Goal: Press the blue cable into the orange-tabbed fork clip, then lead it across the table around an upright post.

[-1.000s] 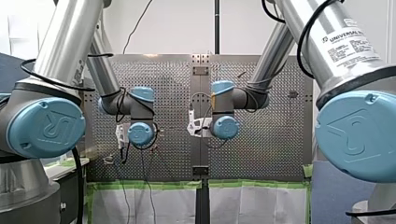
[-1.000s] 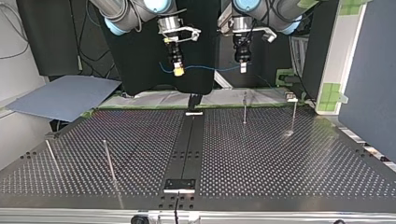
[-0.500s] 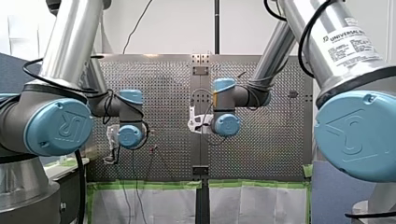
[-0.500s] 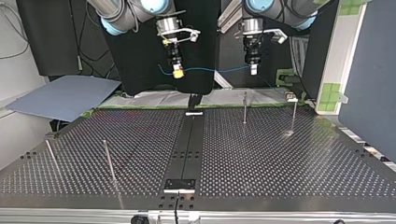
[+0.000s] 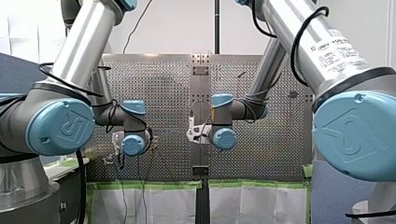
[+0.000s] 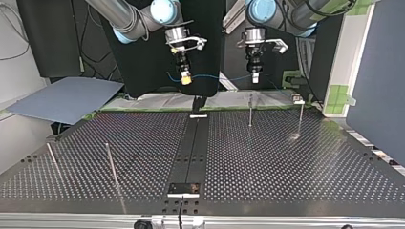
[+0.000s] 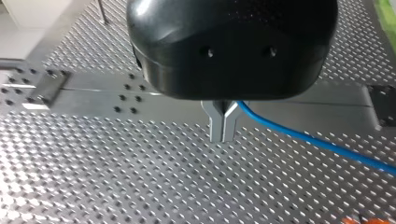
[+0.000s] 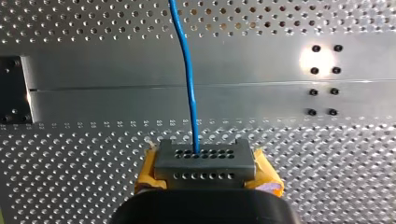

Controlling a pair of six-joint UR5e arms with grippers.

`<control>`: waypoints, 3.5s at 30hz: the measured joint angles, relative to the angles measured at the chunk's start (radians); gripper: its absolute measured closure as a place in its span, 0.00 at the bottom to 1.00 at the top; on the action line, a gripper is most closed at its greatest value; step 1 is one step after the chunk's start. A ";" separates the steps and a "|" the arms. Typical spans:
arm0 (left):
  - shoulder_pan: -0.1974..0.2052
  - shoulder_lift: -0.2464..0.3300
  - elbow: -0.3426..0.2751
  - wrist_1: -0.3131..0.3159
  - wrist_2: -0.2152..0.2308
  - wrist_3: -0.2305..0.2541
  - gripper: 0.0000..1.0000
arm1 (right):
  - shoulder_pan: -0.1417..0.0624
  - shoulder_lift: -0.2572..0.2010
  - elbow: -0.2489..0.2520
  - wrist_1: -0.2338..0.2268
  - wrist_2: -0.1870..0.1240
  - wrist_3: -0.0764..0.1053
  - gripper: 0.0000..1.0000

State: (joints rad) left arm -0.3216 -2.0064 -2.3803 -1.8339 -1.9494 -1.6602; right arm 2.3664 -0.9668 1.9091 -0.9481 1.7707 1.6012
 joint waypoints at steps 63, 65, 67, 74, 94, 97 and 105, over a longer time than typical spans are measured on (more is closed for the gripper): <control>0.152 -0.350 0.325 -0.248 0.050 -0.004 1.00 | -0.108 0.344 -0.270 0.093 -0.120 -0.037 1.00; 0.172 -0.350 0.323 -0.260 0.063 0.002 1.00 | -0.107 0.344 -0.275 0.097 -0.122 -0.040 1.00; 0.189 -0.350 0.321 -0.266 0.075 0.006 1.00 | -0.107 0.344 -0.278 0.098 -0.125 -0.042 1.00; 0.203 -0.346 0.318 -0.257 0.102 0.016 1.00 | -0.108 0.344 -0.282 0.100 -0.129 -0.049 1.00; 0.211 -0.260 0.307 -0.257 0.136 -0.003 1.00 | -0.117 0.344 -0.285 0.126 -0.130 -0.060 1.00; 0.213 -0.260 0.292 -0.241 0.132 -0.002 1.00 | -0.119 0.344 -0.285 0.136 -0.130 -0.065 1.00; 0.213 -0.260 0.270 -0.218 0.131 0.000 1.00 | -0.121 0.345 -0.285 0.140 -0.129 -0.069 1.00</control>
State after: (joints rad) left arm -0.1088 -2.2662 -2.1101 -2.0516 -1.8186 -1.6600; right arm 2.2458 -0.6222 1.6239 -0.8082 1.6415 1.5327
